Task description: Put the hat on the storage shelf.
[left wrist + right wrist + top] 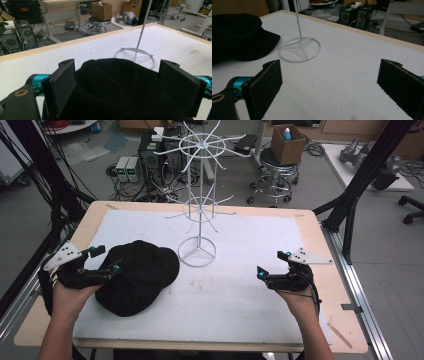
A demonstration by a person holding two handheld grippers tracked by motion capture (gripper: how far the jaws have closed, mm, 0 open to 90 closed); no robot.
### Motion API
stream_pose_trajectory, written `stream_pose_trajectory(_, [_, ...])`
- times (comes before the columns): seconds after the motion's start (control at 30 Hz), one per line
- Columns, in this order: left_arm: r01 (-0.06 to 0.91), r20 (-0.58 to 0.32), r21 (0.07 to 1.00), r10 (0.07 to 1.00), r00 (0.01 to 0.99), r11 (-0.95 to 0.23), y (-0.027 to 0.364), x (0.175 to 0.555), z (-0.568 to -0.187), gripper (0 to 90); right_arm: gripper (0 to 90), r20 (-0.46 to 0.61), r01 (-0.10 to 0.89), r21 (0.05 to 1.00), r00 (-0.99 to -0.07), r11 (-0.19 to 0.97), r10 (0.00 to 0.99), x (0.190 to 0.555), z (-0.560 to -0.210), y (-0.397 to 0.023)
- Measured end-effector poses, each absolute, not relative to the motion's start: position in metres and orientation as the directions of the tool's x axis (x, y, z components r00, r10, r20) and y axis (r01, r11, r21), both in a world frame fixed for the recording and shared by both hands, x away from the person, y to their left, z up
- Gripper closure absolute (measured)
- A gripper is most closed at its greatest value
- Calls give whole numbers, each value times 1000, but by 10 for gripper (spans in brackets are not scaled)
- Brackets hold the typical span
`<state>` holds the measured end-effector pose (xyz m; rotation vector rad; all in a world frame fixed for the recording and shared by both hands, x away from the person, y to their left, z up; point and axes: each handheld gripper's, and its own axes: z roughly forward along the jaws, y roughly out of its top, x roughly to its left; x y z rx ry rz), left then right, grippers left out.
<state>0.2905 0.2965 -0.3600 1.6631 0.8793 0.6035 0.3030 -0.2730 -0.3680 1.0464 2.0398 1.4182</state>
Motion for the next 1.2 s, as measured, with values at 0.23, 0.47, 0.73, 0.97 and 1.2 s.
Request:
stream_pose_trajectory(0.23, [249,-48,960,806,589,-125,297,291,-362,157,51,65,339,921,-617,190,784,304,-369,-273])
stream_pose_trajectory(0.47, [237,-46,964,805,591,-119,297,288,-358,158,51,51,323,926,-620,196,783,301,-367,-271])
stream_pose_trajectory(0.73, [240,-44,963,810,585,-121,297,286,-358,158,51,55,321,929,-614,186,787,301,-366,-272])
stream_pose_trajectory(0.97, [243,-44,962,813,581,-121,298,285,-358,158,51,57,328,925,-617,191,785,302,-367,-270])
stream_pose_trajectory(1.2, [246,-41,961,813,580,-128,298,284,-358,158,51,59,333,923,-616,192,785,303,-367,-270])
